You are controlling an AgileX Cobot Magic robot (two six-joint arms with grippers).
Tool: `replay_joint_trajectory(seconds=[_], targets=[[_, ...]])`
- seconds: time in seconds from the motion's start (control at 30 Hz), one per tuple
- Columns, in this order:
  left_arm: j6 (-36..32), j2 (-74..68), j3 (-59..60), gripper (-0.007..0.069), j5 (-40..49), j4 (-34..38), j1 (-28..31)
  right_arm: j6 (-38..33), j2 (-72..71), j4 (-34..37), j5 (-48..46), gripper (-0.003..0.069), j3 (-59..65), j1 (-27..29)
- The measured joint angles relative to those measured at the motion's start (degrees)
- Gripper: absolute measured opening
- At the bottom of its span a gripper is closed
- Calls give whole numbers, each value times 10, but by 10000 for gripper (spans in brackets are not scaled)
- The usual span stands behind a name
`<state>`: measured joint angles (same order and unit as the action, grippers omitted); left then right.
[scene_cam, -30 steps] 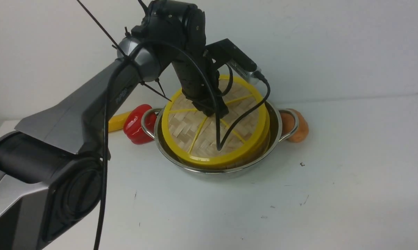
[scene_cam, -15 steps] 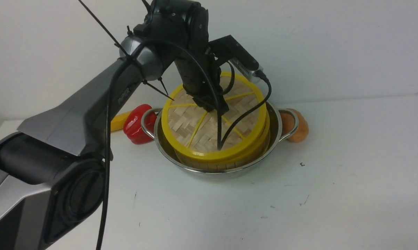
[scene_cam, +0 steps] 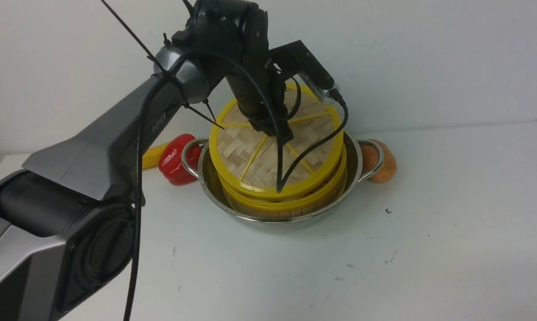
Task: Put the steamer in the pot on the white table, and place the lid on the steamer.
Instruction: 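Place the yellow bamboo steamer lid onto the steamer in the pot with the left gripper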
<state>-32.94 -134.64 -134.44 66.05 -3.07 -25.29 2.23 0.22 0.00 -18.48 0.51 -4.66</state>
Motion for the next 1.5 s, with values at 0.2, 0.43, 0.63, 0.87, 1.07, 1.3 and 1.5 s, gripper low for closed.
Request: replay_joint_trajectory(seconds=[0.2, 0.43, 0.63, 0.87, 1.07, 1.3, 1.5], targets=[[2, 1, -1, 118, 11, 0, 0, 0, 0, 0, 0, 243, 0, 0], [36, 4, -33, 118, 38, -2, 0, 0, 0, 0, 0, 243, 0, 0], [40, 19, -101, 118, 38, 1, 0, 0, 0, 0, 0, 243, 0, 0], [50, 25, -107, 118, 40, 40, -1, 0, 0, 0, 0, 243, 0, 0], [88, 28, -98, 118, 40, 38, -1, 0, 0, 0, 0, 243, 0, 0], [149, 87, -3, 118, 41, 57, -2, 0, 0, 0, 0, 243, 0, 0], [163, 157, 87, 118, 44, 60, -3, 0, 0, 0, 0, 243, 0, 0]])
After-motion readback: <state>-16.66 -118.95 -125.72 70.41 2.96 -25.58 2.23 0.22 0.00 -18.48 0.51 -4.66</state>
